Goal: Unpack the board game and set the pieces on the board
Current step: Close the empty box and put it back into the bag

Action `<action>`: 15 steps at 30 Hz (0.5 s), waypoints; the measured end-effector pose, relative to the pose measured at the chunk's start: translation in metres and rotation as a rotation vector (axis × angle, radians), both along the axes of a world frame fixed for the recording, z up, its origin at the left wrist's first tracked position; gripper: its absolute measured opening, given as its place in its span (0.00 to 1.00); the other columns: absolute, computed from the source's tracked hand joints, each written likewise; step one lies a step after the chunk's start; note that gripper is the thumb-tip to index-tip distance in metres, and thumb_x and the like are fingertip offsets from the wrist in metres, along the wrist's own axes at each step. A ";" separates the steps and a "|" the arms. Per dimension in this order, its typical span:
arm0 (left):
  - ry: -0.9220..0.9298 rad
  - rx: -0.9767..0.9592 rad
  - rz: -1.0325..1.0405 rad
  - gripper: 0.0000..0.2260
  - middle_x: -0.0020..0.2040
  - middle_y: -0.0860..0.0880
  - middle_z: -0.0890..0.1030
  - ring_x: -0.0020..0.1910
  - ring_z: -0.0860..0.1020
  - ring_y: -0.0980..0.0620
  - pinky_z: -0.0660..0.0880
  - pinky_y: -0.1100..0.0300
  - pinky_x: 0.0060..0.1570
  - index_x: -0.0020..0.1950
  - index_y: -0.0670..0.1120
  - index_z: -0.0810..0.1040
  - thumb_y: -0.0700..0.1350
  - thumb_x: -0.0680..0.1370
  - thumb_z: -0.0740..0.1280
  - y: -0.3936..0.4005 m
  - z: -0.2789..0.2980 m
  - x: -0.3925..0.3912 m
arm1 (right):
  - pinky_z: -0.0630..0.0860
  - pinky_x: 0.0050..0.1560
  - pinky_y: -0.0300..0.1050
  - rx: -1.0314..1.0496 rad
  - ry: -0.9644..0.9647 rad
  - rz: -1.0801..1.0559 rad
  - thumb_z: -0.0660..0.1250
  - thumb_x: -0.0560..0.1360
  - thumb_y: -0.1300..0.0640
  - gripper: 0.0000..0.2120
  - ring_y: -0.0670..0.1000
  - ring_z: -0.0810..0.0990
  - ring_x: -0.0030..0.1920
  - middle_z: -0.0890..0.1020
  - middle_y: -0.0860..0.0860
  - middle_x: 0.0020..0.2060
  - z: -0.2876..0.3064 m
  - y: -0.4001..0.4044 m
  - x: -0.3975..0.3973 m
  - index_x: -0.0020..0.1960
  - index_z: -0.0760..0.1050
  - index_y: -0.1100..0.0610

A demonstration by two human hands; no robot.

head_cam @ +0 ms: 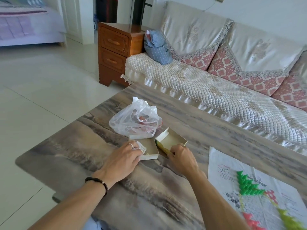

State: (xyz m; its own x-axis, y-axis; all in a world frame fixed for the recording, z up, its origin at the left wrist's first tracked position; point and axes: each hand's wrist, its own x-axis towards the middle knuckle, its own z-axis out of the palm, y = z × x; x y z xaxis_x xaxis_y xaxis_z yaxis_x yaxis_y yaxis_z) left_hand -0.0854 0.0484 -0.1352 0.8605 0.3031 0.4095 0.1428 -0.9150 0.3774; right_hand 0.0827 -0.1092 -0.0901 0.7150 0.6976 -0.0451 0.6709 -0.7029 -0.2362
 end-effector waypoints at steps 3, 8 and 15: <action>0.031 0.020 -0.101 0.09 0.46 0.52 0.77 0.45 0.76 0.50 0.77 0.52 0.39 0.45 0.48 0.82 0.45 0.78 0.62 -0.009 0.005 0.003 | 0.67 0.35 0.47 0.031 0.014 -0.043 0.59 0.72 0.57 0.08 0.59 0.75 0.40 0.74 0.52 0.36 0.003 -0.023 -0.004 0.36 0.69 0.58; 0.104 0.030 -0.197 0.21 0.44 0.51 0.80 0.42 0.76 0.50 0.74 0.52 0.41 0.44 0.48 0.82 0.54 0.77 0.50 -0.045 0.017 0.001 | 0.72 0.35 0.49 0.128 0.080 -0.122 0.60 0.68 0.50 0.13 0.59 0.77 0.38 0.79 0.54 0.34 0.030 -0.064 -0.013 0.39 0.75 0.59; 0.311 0.086 -0.164 0.32 0.71 0.49 0.70 0.73 0.59 0.50 0.59 0.52 0.70 0.58 0.52 0.81 0.57 0.73 0.39 -0.063 0.017 0.006 | 0.70 0.36 0.44 0.115 0.092 -0.083 0.68 0.71 0.55 0.11 0.53 0.76 0.40 0.78 0.52 0.42 0.058 -0.105 -0.012 0.52 0.72 0.52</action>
